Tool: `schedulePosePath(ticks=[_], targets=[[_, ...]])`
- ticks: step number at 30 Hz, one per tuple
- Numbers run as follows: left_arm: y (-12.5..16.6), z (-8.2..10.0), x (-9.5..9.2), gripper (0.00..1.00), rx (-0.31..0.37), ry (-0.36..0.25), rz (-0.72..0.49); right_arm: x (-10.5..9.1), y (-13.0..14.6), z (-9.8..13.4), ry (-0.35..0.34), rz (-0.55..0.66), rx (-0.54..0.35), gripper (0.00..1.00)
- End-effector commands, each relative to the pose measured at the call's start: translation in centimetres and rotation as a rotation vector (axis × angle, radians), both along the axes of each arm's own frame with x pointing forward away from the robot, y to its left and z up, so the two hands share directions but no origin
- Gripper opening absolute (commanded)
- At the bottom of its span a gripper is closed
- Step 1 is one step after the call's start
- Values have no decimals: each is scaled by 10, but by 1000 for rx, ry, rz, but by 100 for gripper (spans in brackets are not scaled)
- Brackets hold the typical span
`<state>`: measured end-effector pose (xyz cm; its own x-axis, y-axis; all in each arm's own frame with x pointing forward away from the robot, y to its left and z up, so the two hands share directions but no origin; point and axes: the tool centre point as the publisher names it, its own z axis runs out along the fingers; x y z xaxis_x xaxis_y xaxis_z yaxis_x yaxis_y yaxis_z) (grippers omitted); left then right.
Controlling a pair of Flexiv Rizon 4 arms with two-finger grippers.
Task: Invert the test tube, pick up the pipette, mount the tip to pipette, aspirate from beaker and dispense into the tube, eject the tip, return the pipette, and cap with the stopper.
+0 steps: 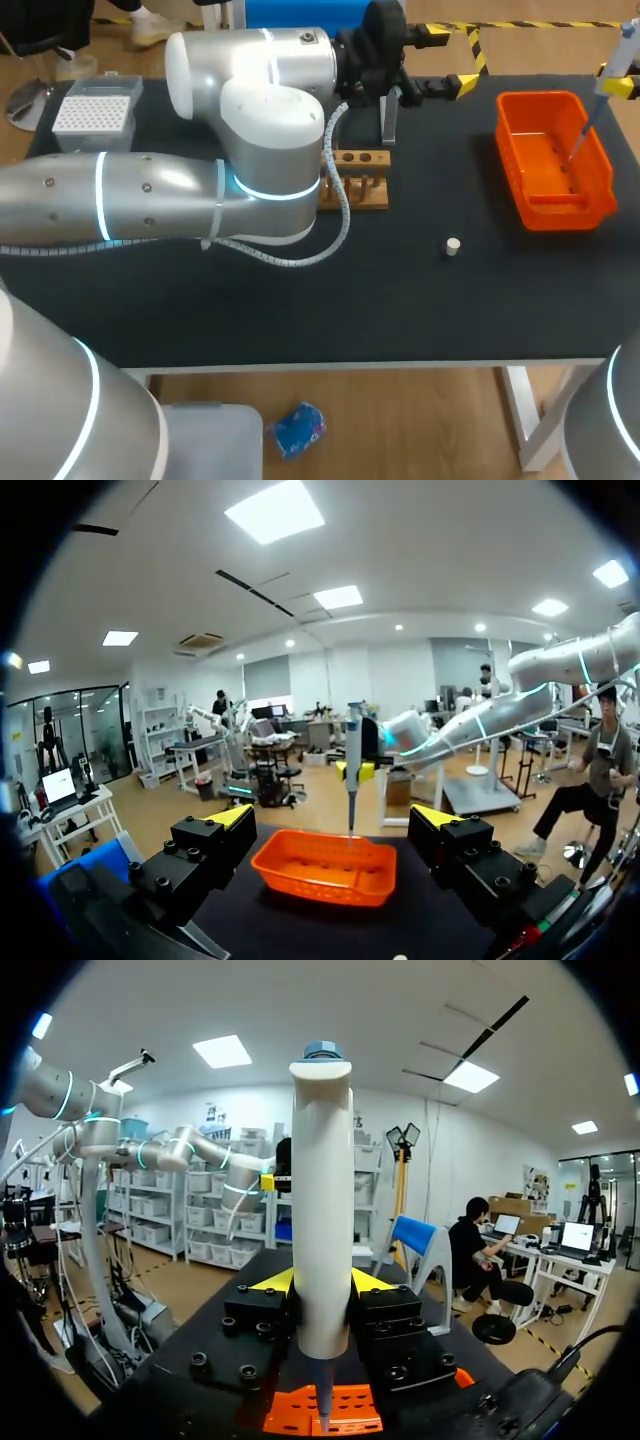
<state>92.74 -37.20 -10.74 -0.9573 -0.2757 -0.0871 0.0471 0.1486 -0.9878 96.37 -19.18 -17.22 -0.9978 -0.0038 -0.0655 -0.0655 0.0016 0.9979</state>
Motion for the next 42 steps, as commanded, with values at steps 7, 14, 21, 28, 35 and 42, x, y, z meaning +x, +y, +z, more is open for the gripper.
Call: schedulePosePath(ticks=[7,14,21,28,35,42], targets=[[-2,-1,0,100,-2,0,4,3,-2,0,0,12,0,0],[-2,-1,0,100,-2,0,4,3,-2,0,0,12,0,0],[-5,-1,2,100,1,8,6,10,-1,-3,4,17,-7,0],[-19,6,10,100,14,16,36,22,-3,-7,3,23,3,0],[-34,15,19,100,39,11,62,28,-5,-6,-3,41,6,0],[-50,15,34,100,75,3,112,28,-5,-6,-3,41,6,0]])
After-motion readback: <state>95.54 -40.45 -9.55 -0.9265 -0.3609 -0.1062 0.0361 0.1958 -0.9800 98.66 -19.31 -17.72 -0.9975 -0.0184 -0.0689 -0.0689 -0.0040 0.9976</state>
